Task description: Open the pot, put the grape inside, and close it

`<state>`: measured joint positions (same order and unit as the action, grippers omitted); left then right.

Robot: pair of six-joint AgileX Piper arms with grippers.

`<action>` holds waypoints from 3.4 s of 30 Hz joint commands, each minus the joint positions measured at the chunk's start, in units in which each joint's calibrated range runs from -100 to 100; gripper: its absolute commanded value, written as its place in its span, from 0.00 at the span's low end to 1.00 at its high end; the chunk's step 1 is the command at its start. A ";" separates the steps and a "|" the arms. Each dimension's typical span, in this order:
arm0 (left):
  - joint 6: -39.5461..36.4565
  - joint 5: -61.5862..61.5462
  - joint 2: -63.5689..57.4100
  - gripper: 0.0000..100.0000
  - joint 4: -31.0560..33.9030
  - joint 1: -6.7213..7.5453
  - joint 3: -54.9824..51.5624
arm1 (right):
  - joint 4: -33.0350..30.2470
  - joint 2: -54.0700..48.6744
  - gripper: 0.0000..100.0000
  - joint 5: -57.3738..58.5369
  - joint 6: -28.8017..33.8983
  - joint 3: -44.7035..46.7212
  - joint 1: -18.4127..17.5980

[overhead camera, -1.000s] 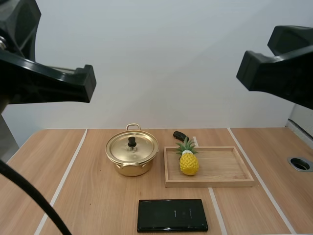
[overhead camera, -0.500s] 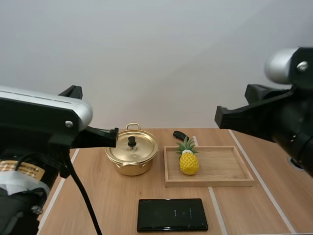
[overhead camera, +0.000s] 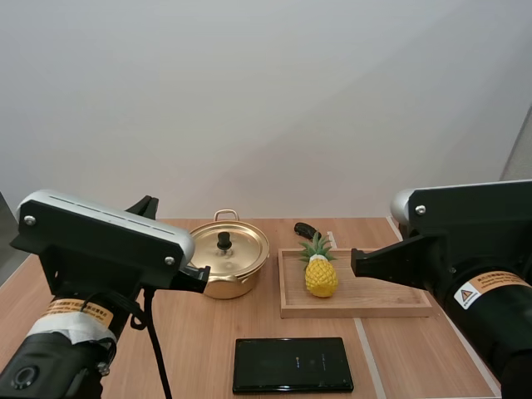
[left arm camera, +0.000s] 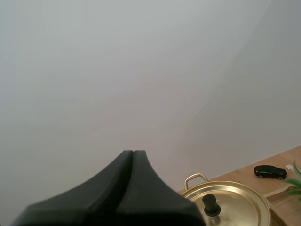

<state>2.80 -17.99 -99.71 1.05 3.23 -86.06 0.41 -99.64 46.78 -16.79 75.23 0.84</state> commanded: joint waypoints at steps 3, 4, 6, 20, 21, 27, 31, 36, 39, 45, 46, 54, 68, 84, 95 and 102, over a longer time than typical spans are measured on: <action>-0.12 -2.05 -0.29 0.00 0.18 0.17 -0.15 | 2.74 -0.36 0.00 -1.88 -0.02 0.17 0.28; -0.42 -2.05 -0.29 0.00 0.02 0.17 -0.15 | 3.78 -0.36 0.00 -1.88 -0.02 0.32 0.28; -2.78 -2.20 -0.29 0.00 -0.37 0.17 -0.89 | 5.00 -0.36 0.00 -2.28 -0.02 1.36 0.28; -10.61 8.67 -0.29 0.00 -0.37 0.17 -13.22 | 2.30 -0.36 0.00 -33.63 -0.02 18.52 0.28; -11.40 9.83 -0.29 0.00 -0.37 0.17 -13.79 | 2.30 -0.36 0.00 -33.63 -0.02 19.52 0.28; -14.29 9.97 -0.29 0.00 -1.05 0.17 -13.94 | 2.30 -0.36 0.00 -34.71 -0.02 23.13 0.28; -15.85 9.58 -0.29 0.00 -1.05 0.17 -13.94 | 2.30 -0.36 0.00 -35.06 -0.02 24.77 0.28; -16.86 4.60 -0.29 0.00 -1.05 0.17 -13.94 | 2.55 -0.36 0.00 -33.47 -0.02 24.77 0.28; -16.86 1.51 -0.29 0.00 -1.05 0.17 -13.94 | 2.97 -0.36 0.00 -32.88 -0.02 24.77 0.28; -16.86 -6.86 -0.29 0.00 -1.05 0.17 -13.94 | 3.10 -0.36 0.00 -25.01 -0.02 24.77 0.28; -16.86 -8.96 -0.29 0.00 -1.05 0.17 -13.94 | 3.10 -0.36 0.00 -24.95 -0.02 24.77 0.28; -16.86 -11.38 -0.29 0.00 -1.05 0.17 -13.94 | 3.10 -0.36 0.00 -19.53 1.14 24.77 0.28; -17.80 -12.27 -0.29 0.00 -1.05 0.17 -13.94 | 2.45 -0.36 0.00 -15.37 5.63 24.77 0.28; -20.13 -13.37 -0.29 0.00 -1.50 -1.16 -13.94 | 2.37 -0.36 0.00 -15.08 5.54 24.77 0.28; -20.13 -13.37 -0.29 0.00 -1.50 -1.16 -13.94 | 2.37 -0.36 0.00 -15.08 5.22 24.77 0.28; -20.13 -13.37 -0.29 0.00 -1.50 -1.16 -13.94 | 2.22 -0.36 0.00 -15.31 4.10 24.77 0.28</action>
<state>-16.75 -31.35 -99.71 0.00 2.13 -99.95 2.81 -99.64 31.71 -11.98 100.00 0.84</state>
